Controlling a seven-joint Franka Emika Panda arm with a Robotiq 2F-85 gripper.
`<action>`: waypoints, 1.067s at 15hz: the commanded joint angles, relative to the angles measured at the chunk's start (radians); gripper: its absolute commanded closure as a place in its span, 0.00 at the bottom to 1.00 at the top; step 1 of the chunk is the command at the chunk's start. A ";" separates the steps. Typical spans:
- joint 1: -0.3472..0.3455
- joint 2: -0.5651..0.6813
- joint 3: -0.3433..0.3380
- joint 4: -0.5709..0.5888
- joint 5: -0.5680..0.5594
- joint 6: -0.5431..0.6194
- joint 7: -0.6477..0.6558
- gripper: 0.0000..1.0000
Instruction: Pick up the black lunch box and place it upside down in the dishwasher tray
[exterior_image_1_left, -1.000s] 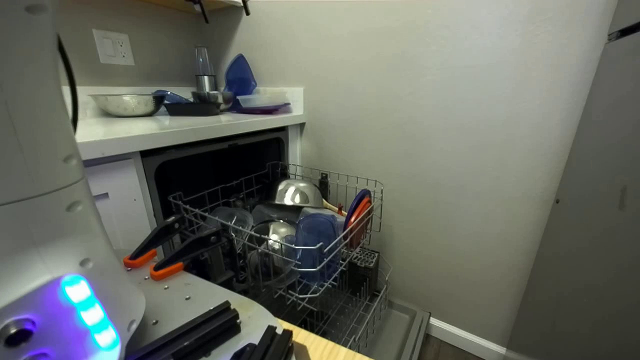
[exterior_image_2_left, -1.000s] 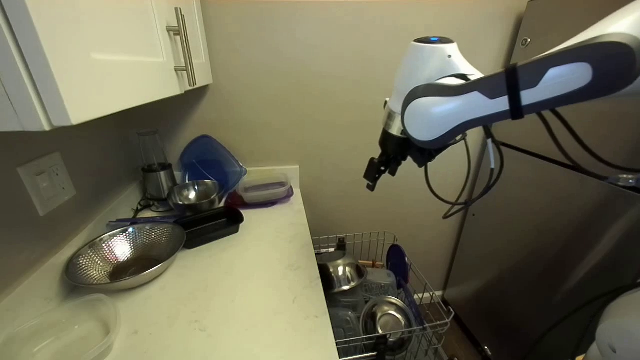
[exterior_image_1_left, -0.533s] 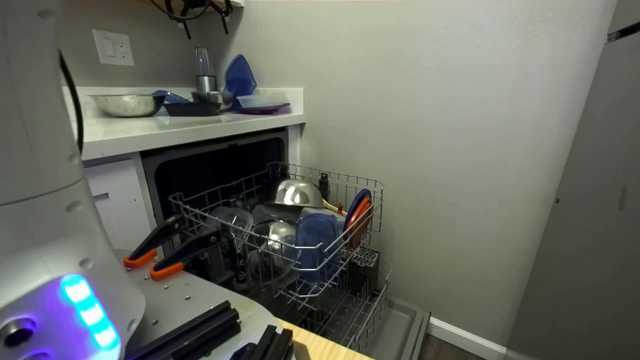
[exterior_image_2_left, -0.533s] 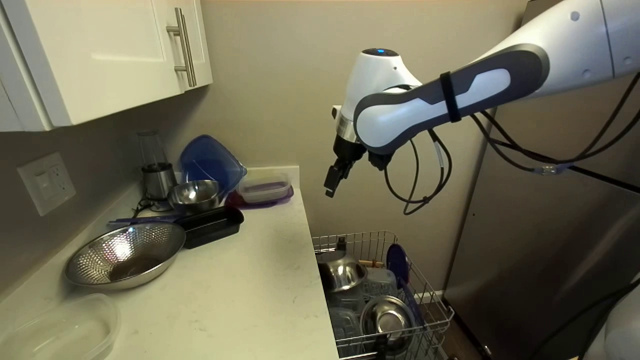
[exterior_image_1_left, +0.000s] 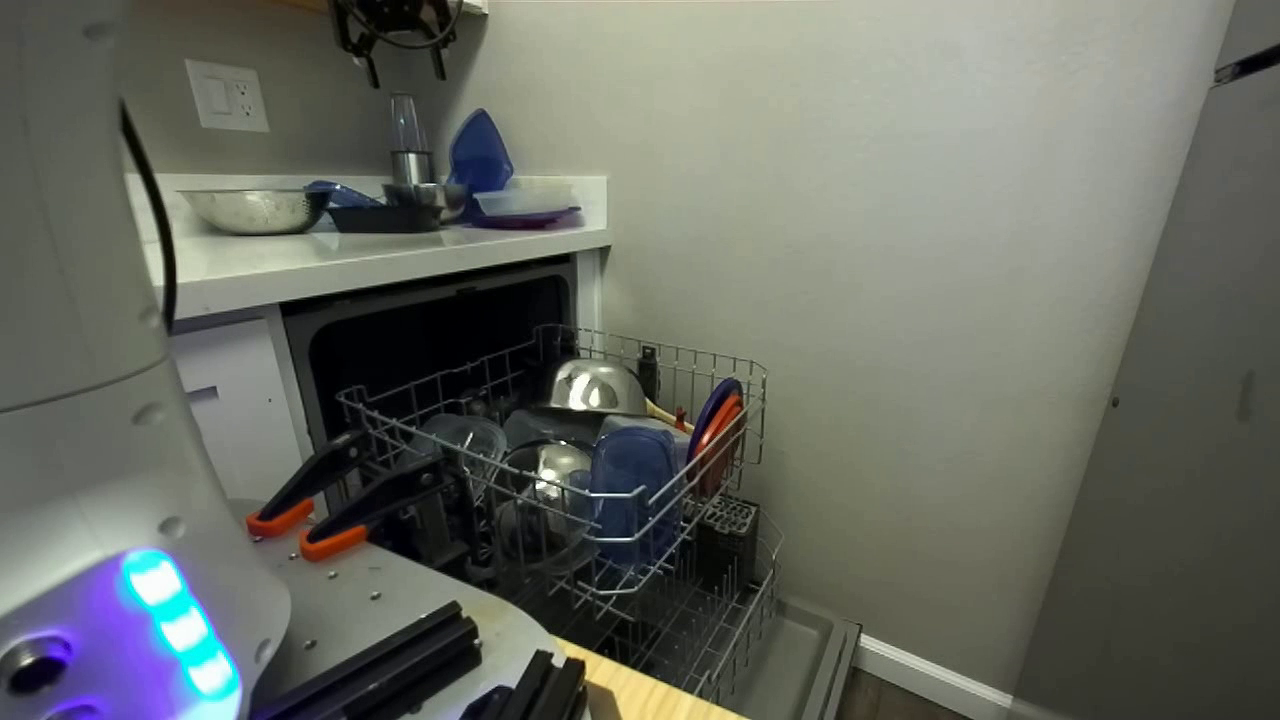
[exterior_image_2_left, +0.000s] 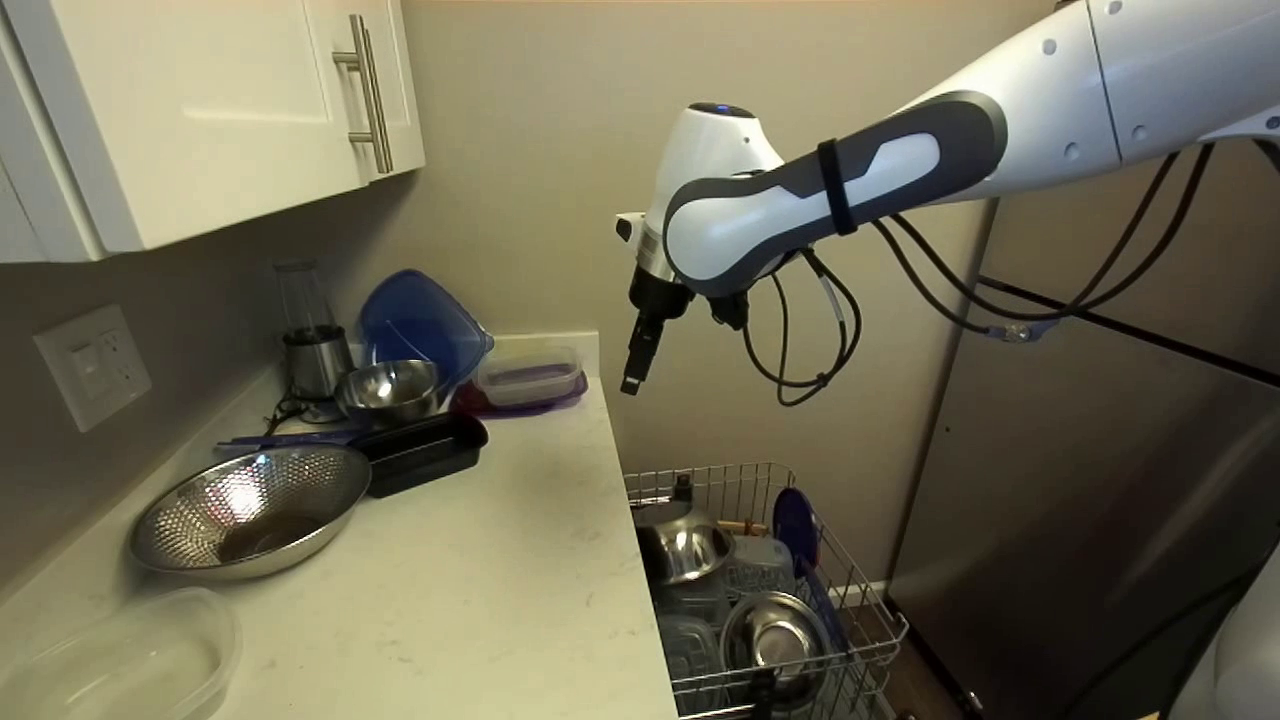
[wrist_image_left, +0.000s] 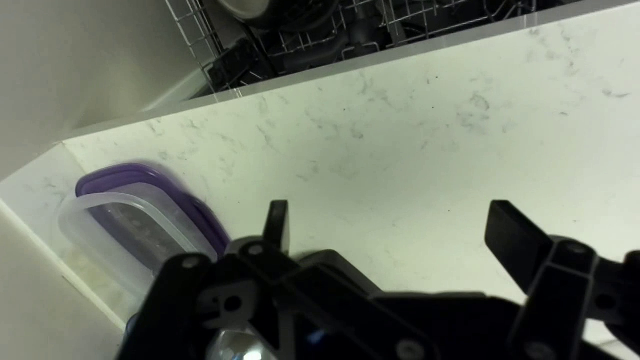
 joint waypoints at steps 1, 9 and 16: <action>-0.003 0.002 0.004 0.005 0.011 -0.003 -0.008 0.00; -0.003 -0.001 0.005 0.003 -0.003 -0.005 -0.011 0.00; -0.002 0.214 0.017 0.268 -0.144 -0.149 -0.204 0.00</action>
